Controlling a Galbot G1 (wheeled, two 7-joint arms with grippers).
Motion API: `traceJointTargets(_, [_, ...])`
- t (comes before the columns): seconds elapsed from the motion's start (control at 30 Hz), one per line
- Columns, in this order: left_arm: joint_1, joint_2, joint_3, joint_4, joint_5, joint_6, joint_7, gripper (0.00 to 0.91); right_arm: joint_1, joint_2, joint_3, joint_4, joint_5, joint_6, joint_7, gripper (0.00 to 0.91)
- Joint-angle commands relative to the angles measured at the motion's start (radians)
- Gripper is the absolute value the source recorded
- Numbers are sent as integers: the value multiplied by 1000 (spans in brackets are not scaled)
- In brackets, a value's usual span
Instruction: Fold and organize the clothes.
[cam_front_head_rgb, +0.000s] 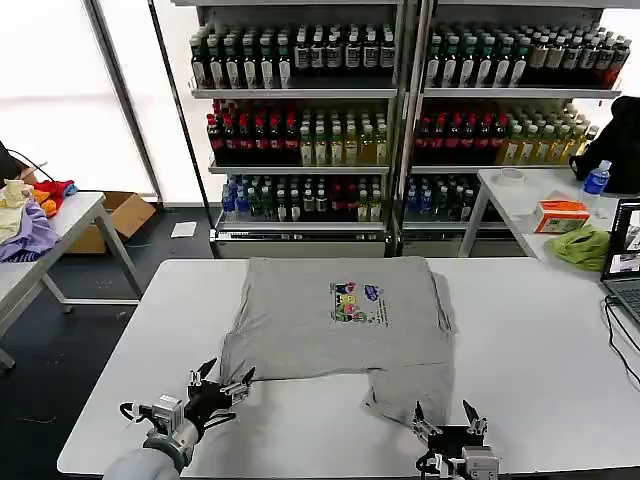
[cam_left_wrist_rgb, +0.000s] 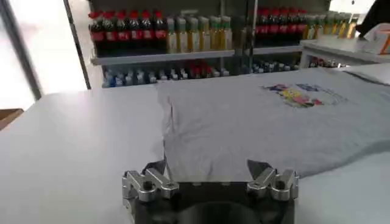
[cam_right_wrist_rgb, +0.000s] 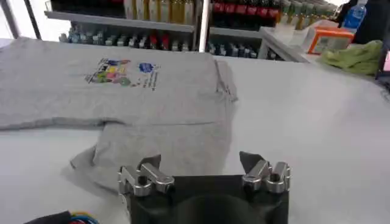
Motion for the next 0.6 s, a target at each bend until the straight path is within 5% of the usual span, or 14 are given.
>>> traceJointTargets(0.03, [-8, 9, 5, 34, -6, 9, 1, 907, -7, 5, -6, -7, -2, -2, 8, 907])
traceJointTargets(0.23, [-9, 11, 6, 31, -14, 11, -2, 887, -3, 19, -10, -19, -7, -1, 7, 907])
traceJointTargets(0.27, [-5, 13, 7, 30, -16, 12, -2, 776, -3, 20, -10, -22, -7, 0, 5, 887])
traceJointTargets(0.3, [-3, 13, 7, 28, -16, 12, -2, 705, -3, 20, -12, -25, -7, 0, 5, 776])
traceJointTargets(0.33, [1, 16, 8, 27, -16, 13, -1, 534, -2, 22, -12, -30, -7, 1, 3, 715])
traceJointTargets(0.43, [11, 21, 13, 24, -17, 15, -1, 413, 6, 27, -13, -66, -6, 6, -2, 685])
traceJointTargets(0.47, [16, 24, 16, 23, -18, 17, 0, 212, 13, 33, -11, -87, -4, 8, -1, 524])
traceJointTargets(0.5, [18, 24, 16, 23, -20, 18, 0, 131, 14, 34, -11, -92, -4, 9, -1, 383])
traceJointTargets(0.53, [19, 24, 16, 26, -24, 20, 0, 10, 16, 36, -11, -109, -4, 15, -1, 50])
traceJointTargets(0.6, [18, 24, 13, 39, -41, 23, -1, 0, 16, 36, -13, -119, -4, 21, -5, 0])
